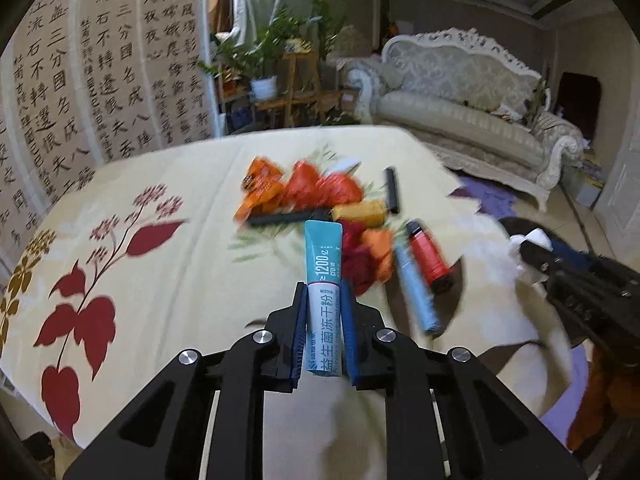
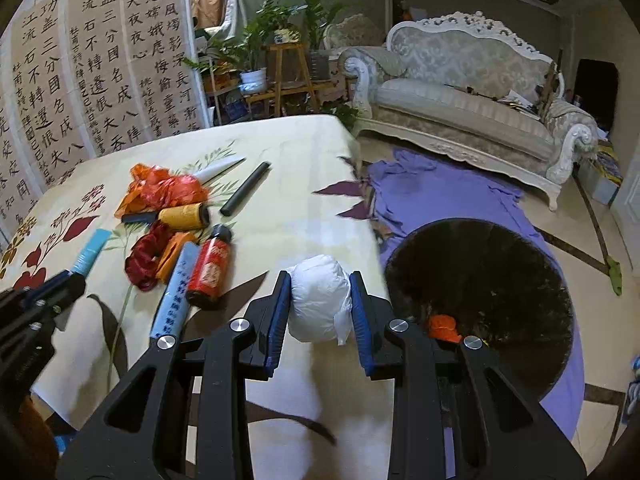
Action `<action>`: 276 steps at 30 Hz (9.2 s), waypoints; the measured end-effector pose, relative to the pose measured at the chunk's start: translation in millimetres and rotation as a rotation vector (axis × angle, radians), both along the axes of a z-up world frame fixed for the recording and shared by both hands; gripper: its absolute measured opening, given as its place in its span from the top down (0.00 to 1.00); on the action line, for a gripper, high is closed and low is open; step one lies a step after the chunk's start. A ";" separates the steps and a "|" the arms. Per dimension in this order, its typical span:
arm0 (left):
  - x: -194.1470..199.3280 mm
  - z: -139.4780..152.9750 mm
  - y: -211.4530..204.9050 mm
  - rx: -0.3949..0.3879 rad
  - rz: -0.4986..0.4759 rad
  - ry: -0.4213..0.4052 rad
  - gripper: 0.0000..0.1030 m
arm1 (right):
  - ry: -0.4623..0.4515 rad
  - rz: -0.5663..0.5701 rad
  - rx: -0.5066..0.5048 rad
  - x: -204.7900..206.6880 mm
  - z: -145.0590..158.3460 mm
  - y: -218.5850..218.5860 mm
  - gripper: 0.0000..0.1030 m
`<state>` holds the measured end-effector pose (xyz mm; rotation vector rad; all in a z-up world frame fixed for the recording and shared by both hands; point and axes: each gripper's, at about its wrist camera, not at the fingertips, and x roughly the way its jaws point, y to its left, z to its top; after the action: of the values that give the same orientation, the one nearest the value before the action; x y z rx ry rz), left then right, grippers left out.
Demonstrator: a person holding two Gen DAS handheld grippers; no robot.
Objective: Collect trash
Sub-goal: 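Drop the tissue ball and the tube into the black bin with both tools, then return to the table and grasp the red bottle with the right tool, then grasp the dark red cloth with the left tool while the right tool holds the bottle, then drop the red bottle and red cloth into the black bin with both tools, then return to the table and grasp the blue comb with the right tool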
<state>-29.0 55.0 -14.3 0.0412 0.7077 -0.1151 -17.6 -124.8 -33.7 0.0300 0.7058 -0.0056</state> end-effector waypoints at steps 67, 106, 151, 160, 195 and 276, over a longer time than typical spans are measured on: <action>55.4 9.2 -130.4 0.035 -0.163 -0.005 0.43 | -0.011 -0.194 0.055 19.0 -13.4 -99.2 0.54; 55.6 -17.8 14.9 -0.003 0.088 0.050 0.37 | 0.132 0.171 -0.031 59.9 -26.6 65.9 0.77; 34.3 3.8 1.5 -0.074 -0.021 -0.001 0.80 | 0.056 0.087 -0.014 31.6 -7.3 28.8 0.78; 34.1 16.5 -52.6 -0.105 -0.147 -0.041 0.80 | 0.018 -0.079 -0.038 9.1 4.2 -32.4 0.78; 86.3 -22.8 -242.8 0.030 -0.391 0.037 0.56 | 0.018 -0.359 0.017 18.0 -29.3 -187.9 0.72; 57.3 -23.8 9.1 -0.013 0.091 0.057 0.35 | 0.149 0.111 -0.084 49.7 -30.3 44.3 0.91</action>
<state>28.3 64.0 -38.1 -0.0068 0.7647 -0.0338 32.1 -80.5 -63.9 -0.0904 0.8547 0.0694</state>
